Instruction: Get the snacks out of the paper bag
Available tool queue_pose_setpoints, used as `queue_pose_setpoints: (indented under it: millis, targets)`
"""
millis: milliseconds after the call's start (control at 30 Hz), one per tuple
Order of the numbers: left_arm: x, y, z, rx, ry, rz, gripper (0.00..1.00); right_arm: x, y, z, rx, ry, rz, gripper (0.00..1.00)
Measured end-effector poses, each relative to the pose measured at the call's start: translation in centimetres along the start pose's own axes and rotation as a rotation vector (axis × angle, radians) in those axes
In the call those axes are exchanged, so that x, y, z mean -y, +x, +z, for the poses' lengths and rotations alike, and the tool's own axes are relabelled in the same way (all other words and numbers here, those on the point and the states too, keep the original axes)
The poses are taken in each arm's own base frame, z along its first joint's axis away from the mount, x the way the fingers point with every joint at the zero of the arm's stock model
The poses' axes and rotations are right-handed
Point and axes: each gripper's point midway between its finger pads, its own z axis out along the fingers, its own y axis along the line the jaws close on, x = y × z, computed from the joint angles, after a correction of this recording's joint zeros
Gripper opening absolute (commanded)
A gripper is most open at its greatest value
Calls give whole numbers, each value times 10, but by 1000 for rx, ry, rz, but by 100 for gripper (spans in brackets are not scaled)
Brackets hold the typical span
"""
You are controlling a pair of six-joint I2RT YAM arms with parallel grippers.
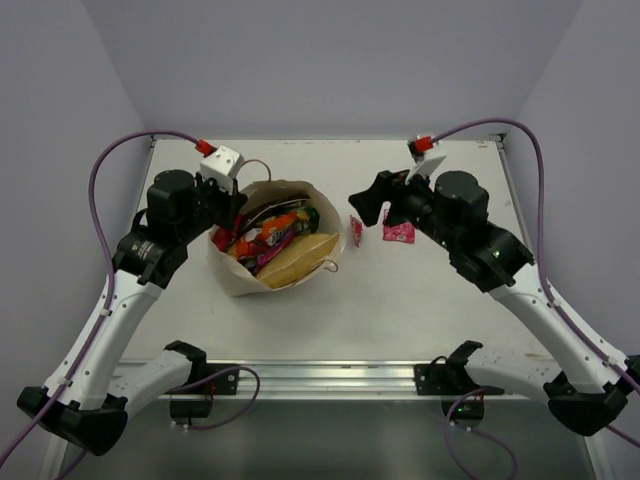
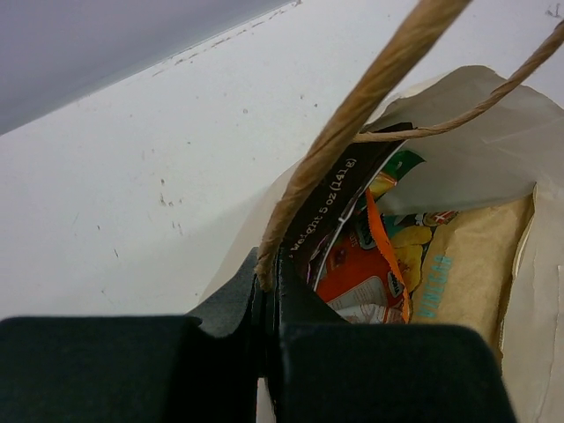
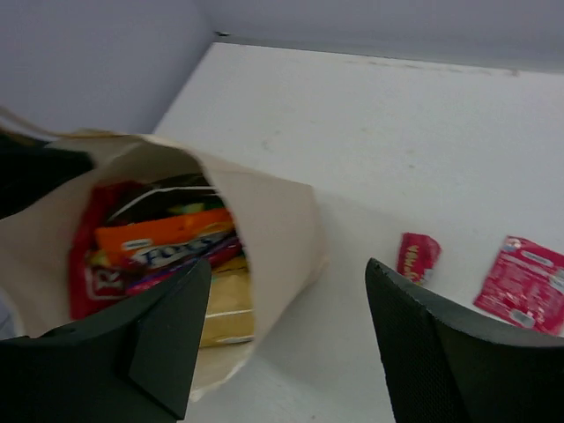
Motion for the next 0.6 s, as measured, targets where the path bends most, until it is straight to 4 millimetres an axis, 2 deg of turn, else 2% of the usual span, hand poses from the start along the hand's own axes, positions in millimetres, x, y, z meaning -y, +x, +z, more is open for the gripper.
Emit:
queue_pose_setpoints:
  millis: [100, 167, 267, 300, 433, 500, 600]
  targets:
    - [0, 0, 0, -1, 0, 0, 0, -66, -4, -19, 13, -196, -46, 75]
    - [0, 0, 0, -2, 0, -1, 0, -102, -2, -21, 4, -286, -66, 77]
    - [0, 0, 0, -1, 0, -1, 0, -142, 13, -10, -37, -342, -87, 82]
    - [0, 0, 0, -1, 0, -1, 0, -156, 26, 1, -68, -350, -94, 82]
    - [0, 0, -1, 0, 0, -1, 0, -184, 72, 34, -163, -310, -111, 86]
    - [0, 0, -2, 1, 0, -2, 0, -189, 95, 50, -202, -267, -113, 86]
    - [1, -1, -3, 5, 0, -1, 0, -187, 121, 69, -246, -204, -107, 83]
